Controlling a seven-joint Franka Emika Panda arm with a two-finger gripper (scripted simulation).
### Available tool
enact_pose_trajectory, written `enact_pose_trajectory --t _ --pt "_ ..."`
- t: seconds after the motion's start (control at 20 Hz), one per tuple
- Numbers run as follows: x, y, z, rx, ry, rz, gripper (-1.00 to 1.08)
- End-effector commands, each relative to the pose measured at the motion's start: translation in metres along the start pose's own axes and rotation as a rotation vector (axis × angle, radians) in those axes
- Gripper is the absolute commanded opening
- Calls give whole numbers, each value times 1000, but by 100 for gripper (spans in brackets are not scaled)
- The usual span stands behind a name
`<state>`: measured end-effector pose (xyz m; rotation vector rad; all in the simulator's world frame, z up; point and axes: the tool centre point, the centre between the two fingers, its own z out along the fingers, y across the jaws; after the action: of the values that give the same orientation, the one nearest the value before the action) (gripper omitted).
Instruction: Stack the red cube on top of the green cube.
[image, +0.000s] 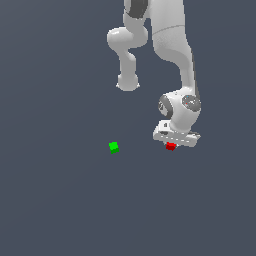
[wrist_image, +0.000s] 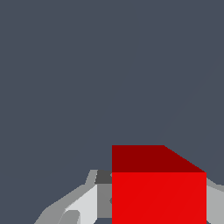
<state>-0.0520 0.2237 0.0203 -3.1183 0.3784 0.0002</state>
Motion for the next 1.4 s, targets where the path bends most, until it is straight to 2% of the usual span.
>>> enact_pose_trajectory --t 0.0,0.35,0.95,1.35 --pt "0 0 0 0 0 1 -100" --pt "0 1 -19 0 0 1 -100" --pt "-1 1 -91 0 0 1 -100" --pt "0 2 -98 0 1 1 -100"
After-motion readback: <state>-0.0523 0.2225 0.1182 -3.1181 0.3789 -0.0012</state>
